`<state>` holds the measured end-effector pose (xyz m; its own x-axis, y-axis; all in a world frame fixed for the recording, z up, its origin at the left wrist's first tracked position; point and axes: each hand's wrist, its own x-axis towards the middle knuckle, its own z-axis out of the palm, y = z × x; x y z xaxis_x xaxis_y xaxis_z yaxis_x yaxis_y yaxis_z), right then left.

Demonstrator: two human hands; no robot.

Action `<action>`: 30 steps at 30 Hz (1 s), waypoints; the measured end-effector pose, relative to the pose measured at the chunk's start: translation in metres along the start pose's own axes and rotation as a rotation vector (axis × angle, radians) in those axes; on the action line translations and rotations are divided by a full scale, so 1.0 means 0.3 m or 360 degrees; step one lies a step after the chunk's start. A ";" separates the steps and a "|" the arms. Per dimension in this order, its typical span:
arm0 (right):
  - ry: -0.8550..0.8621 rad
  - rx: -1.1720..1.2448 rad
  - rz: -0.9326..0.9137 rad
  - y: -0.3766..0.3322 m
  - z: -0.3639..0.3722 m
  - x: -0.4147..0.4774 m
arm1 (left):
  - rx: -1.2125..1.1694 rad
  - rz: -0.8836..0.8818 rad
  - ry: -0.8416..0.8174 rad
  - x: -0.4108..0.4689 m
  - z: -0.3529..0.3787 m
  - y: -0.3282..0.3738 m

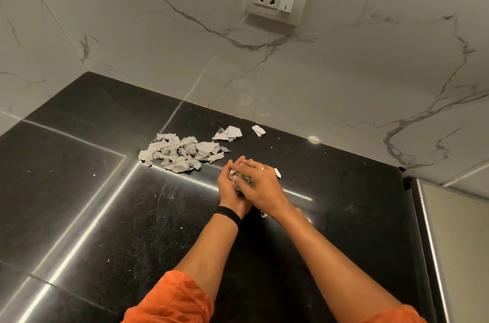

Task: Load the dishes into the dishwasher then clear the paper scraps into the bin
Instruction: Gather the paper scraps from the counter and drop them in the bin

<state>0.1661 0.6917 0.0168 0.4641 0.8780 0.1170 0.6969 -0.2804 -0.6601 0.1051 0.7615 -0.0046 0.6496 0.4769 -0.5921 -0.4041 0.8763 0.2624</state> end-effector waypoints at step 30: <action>0.0383 0.0591 0.0358 0.080 -0.096 0.147 | -0.0042 0.0066 0.0003 0.053 0.012 0.047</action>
<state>0.2191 0.7125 0.0276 0.7244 0.6846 0.0804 0.3434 -0.2573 -0.9033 0.1120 0.7818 -0.0074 0.6308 0.5127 -0.5824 -0.4474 0.8536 0.2668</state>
